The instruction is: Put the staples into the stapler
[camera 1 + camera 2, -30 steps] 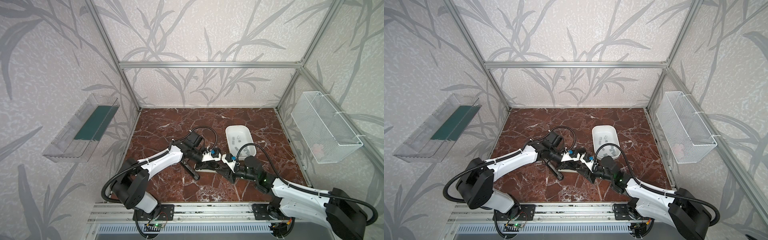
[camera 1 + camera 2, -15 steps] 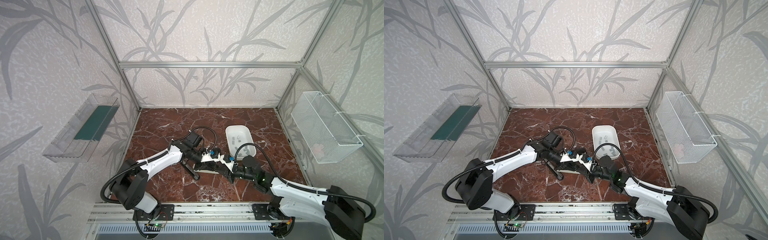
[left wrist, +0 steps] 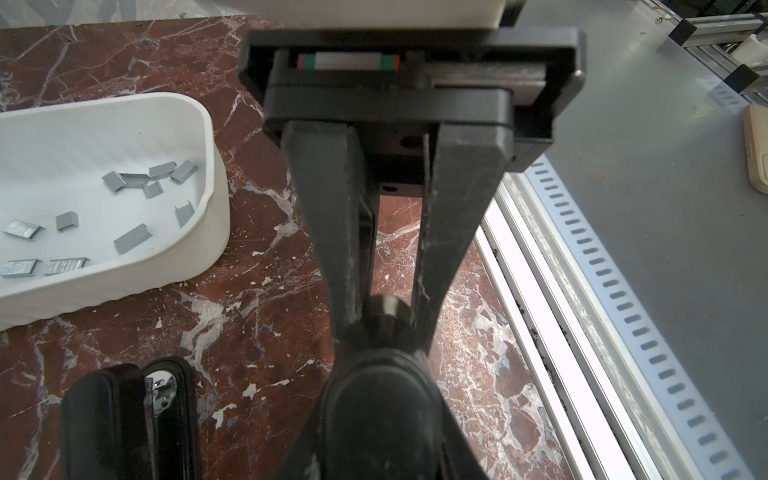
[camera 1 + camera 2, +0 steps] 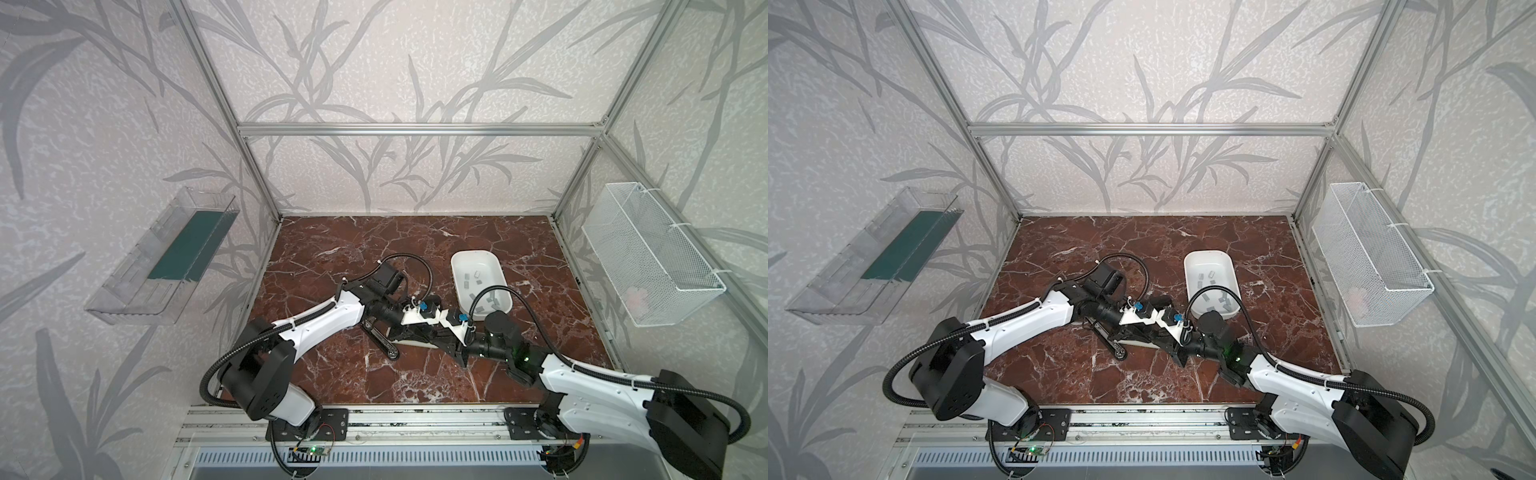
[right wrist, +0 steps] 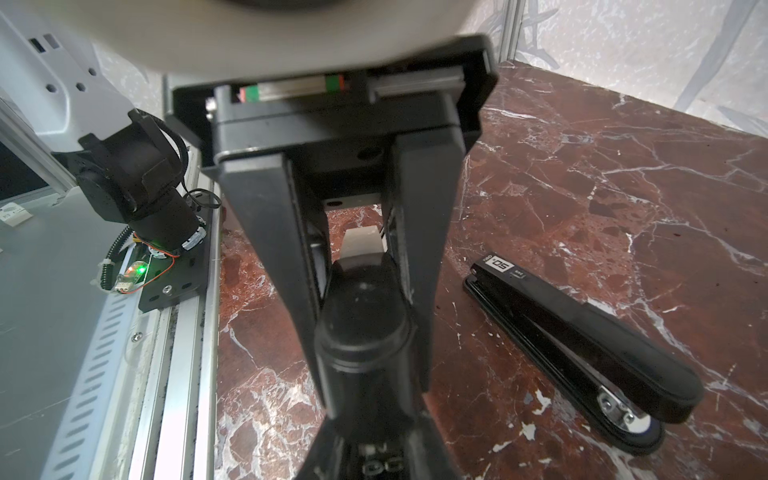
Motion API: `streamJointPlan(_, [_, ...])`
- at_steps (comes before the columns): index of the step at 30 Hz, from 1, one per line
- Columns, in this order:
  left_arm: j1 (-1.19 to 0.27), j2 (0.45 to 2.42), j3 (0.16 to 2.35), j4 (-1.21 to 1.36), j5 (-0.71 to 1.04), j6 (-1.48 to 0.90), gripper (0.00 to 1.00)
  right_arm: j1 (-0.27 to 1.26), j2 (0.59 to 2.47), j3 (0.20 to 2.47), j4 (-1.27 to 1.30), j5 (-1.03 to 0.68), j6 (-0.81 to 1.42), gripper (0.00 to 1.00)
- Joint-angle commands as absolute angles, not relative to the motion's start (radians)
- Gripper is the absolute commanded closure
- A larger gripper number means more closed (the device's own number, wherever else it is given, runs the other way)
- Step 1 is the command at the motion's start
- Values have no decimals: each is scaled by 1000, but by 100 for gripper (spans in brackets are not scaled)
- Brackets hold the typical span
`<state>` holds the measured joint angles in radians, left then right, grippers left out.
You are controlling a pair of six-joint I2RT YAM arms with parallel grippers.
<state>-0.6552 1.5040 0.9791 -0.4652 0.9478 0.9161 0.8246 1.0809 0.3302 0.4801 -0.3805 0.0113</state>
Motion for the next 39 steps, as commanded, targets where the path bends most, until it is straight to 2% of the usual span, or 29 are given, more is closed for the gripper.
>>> streamJointPlan(1, [-680,1440,988,-382,1130,930,100,822,1112,356,493,-348,36,87])
streamJointPlan(5, [-642,1433,965,-344,1141,908,100,824,1115,339,483,-345,35,100])
streamJointPlan(16, [-412,1309,770,81,1204,679,100,891,1063,223,403,-224,53,100])
streamJointPlan(21, [-382,1335,814,6,1225,715,100,934,1113,225,403,-157,63,100])
streamJointPlan(24, [-381,1328,786,45,1169,710,100,939,1097,216,392,-118,75,100])
streamJointPlan(29, [-372,1305,641,373,994,569,100,999,1031,210,364,-55,80,100])
streamJointPlan(35, [-370,1312,625,452,877,512,100,1085,1022,227,375,-13,85,100])
streamJointPlan(36, [-370,1313,619,470,861,506,98,1094,1029,231,383,-9,84,100])
streamJointPlan(39, [-370,1320,603,525,817,483,83,1118,1057,243,397,5,86,100])
